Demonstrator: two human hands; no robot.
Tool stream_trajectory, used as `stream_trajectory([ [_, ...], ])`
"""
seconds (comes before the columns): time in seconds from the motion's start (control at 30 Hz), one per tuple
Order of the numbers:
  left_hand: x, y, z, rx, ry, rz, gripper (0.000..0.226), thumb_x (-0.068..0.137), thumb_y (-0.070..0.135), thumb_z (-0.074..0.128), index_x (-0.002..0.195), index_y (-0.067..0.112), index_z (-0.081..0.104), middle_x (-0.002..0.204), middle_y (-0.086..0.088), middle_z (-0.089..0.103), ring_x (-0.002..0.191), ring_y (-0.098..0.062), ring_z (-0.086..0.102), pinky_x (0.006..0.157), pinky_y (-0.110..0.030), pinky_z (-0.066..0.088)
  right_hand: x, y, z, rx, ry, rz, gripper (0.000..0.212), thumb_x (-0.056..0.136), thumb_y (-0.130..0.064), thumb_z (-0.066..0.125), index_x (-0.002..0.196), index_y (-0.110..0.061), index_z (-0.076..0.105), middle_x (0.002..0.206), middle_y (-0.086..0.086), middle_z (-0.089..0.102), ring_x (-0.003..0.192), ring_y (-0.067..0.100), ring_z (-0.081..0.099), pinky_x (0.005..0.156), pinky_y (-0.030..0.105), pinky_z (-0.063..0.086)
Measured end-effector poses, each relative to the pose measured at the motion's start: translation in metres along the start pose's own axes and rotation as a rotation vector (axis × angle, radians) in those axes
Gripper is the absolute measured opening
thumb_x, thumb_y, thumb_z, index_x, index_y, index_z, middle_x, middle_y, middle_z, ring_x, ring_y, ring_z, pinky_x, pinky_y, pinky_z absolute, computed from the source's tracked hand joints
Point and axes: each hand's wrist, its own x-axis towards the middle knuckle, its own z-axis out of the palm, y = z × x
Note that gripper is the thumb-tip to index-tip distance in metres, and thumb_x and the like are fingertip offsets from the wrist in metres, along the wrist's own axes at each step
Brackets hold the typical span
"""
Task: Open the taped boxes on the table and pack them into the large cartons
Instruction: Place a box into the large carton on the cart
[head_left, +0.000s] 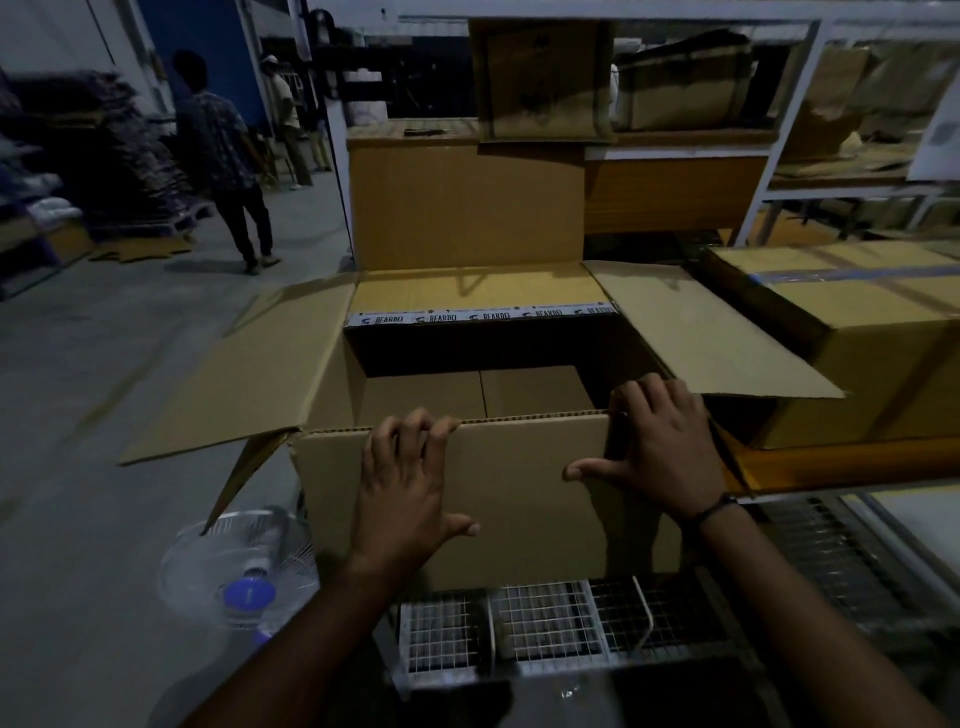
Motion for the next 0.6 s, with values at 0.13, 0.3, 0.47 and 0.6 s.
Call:
stream_trajectory([
  [0.13,0.002,0.002,-0.002,-0.005,-0.013,-0.005,0.125,0.038,0.074,0.088,0.143,0.023,0.043,0.140,-0.007,0.040,0.129,-0.036,0.035,0.105,-0.052,0.040,0.003,-0.009,-0.004,-0.054,-0.046,0.012,0.103,0.052,-0.099,0.050,0.118,-0.020,0.049,0.117,0.006,0.048,0.106,0.027,0.043,0.096,0.045,0.042],
  [0.3,-0.001,0.002,0.000,-0.015,-0.012,-0.010,0.127,0.038,0.074,0.089,0.144,0.023,0.041,0.142,-0.008,0.038,0.131,-0.037,0.033,0.104,-0.055,0.042,0.002,-0.054,-0.005,-0.005,-0.012,-0.069,0.096,0.051,-0.087,0.071,0.117,-0.021,0.047,0.117,0.005,0.048,0.103,0.024,0.040,0.091,0.041,0.042],
  [0.47,0.001,0.003,0.003,-0.006,0.042,-0.005,0.123,0.037,0.069,0.090,0.140,0.020,0.043,0.140,-0.011,0.042,0.128,-0.038,0.036,0.102,-0.055,0.045,0.012,-0.133,-0.002,0.092,-0.010,-0.245,0.080,0.058,-0.065,0.082,0.113,-0.019,0.049,0.113,0.004,0.048,0.102,0.024,0.043,0.089,0.039,0.040],
  [0.6,0.001,0.000,0.005,-0.016,0.083,-0.005,0.111,0.044,0.055,0.090,0.138,0.019,0.045,0.140,-0.010,0.044,0.128,-0.037,0.036,0.099,-0.054,0.047,0.010,-0.159,0.005,0.123,0.033,-0.178,0.074,0.054,-0.051,0.087,0.109,-0.018,0.050,0.108,0.004,0.050,0.098,0.025,0.045,0.084,0.039,0.041],
])
